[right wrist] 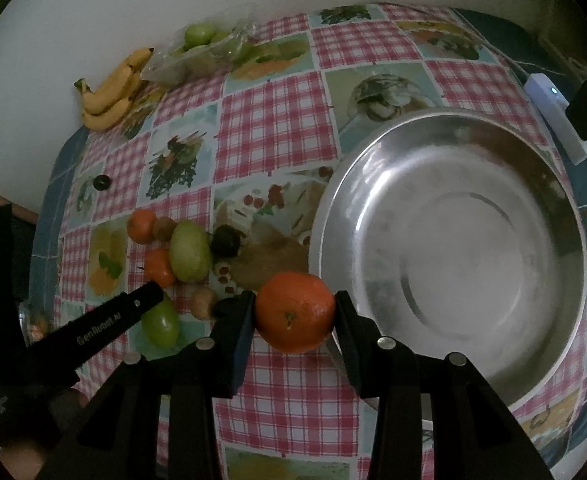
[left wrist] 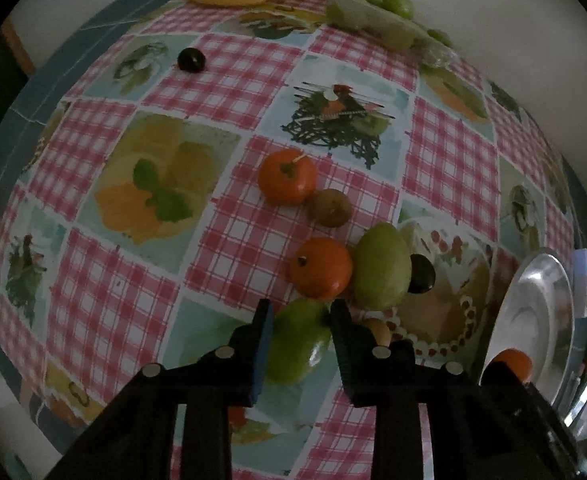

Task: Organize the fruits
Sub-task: 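Carry the green mango and tangerine over the steel bowl with both tools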

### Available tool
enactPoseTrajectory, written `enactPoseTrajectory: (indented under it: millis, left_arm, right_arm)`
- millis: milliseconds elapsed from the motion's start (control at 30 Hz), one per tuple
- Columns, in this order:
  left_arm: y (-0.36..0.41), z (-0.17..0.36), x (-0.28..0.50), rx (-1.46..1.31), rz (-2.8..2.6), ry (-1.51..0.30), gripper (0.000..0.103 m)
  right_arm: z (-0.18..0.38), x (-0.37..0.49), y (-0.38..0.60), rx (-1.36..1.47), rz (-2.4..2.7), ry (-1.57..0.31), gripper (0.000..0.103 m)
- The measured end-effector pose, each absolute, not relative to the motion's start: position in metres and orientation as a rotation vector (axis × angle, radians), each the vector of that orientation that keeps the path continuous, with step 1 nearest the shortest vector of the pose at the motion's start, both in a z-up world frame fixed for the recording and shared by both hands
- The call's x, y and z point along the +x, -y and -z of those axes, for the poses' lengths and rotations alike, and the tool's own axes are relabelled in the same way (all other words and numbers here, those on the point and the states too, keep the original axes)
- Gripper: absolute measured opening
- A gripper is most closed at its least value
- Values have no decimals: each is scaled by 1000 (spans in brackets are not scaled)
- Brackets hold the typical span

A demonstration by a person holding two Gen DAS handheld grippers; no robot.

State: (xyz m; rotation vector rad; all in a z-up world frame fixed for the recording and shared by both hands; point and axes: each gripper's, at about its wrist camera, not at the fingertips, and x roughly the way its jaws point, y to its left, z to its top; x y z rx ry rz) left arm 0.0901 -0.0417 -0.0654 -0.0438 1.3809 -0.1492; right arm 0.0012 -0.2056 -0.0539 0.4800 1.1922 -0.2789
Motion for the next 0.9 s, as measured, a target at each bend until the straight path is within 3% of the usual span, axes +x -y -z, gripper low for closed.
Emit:
enactPoseTrajectory:
  millis: [100, 533, 900]
  left_arm:
    - [41, 73, 90, -33, 149, -1406, 44]
    - [38, 95, 87, -3, 146, -1421, 42]
    - [45, 49, 84, -2, 216, -1328, 42]
  right_arm:
    - [54, 1, 205, 478, 277, -1192, 41]
    - [56, 1, 204, 474, 279, -1202, 41]
    - [58, 0, 216, 516, 287, -1192, 41]
